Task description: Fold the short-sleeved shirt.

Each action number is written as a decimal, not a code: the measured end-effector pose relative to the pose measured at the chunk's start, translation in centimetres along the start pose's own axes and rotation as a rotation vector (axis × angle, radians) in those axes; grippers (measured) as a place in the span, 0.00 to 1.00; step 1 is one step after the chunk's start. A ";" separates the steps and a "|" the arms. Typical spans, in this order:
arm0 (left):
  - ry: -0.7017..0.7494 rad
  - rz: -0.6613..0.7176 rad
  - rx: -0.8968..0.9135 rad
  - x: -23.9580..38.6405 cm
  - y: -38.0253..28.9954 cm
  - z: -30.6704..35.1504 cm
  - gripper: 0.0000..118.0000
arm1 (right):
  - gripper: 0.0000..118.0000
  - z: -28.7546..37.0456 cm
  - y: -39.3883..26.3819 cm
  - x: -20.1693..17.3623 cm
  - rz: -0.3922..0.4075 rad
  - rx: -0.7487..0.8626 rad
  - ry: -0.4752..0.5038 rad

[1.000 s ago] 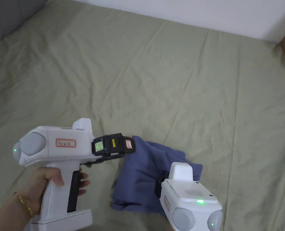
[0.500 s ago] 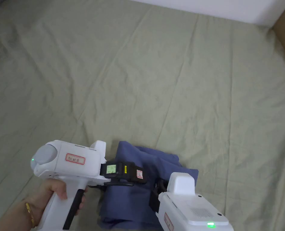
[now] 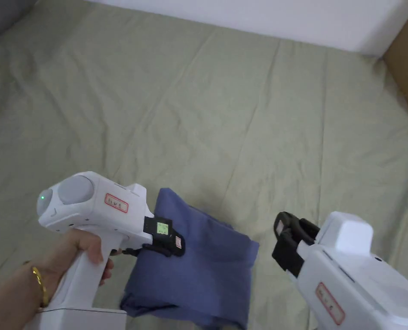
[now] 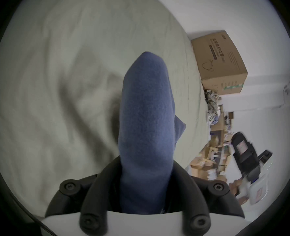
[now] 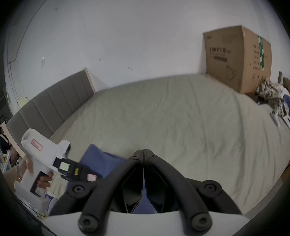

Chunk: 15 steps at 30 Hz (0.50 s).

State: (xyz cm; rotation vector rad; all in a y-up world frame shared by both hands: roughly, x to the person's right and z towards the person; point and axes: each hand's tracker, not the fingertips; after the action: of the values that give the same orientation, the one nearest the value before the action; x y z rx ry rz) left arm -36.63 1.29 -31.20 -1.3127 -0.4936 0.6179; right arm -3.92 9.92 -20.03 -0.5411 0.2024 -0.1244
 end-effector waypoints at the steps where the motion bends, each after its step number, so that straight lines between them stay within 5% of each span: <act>1: 0.048 -0.021 0.007 0.0 0.1 1.7 0.17 | 0.00 0.5 0.5 0.1 0.011 0.011 -0.003; 10: 0.443 0.019 0.071 -10.9 2.6 16.2 0.17 | 0.00 2.4 1.0 -0.3 0.004 0.063 0.028; 15: 0.646 0.178 0.100 -17.5 4.4 22.1 0.17 | 0.00 2.0 0.0 -1.1 -0.008 0.033 0.004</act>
State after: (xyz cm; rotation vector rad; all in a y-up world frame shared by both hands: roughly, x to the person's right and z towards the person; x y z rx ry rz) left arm -64.70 6.32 -31.03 -1.3809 0.1811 0.3261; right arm -4.54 11.08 -18.22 -0.5086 0.2016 -0.1361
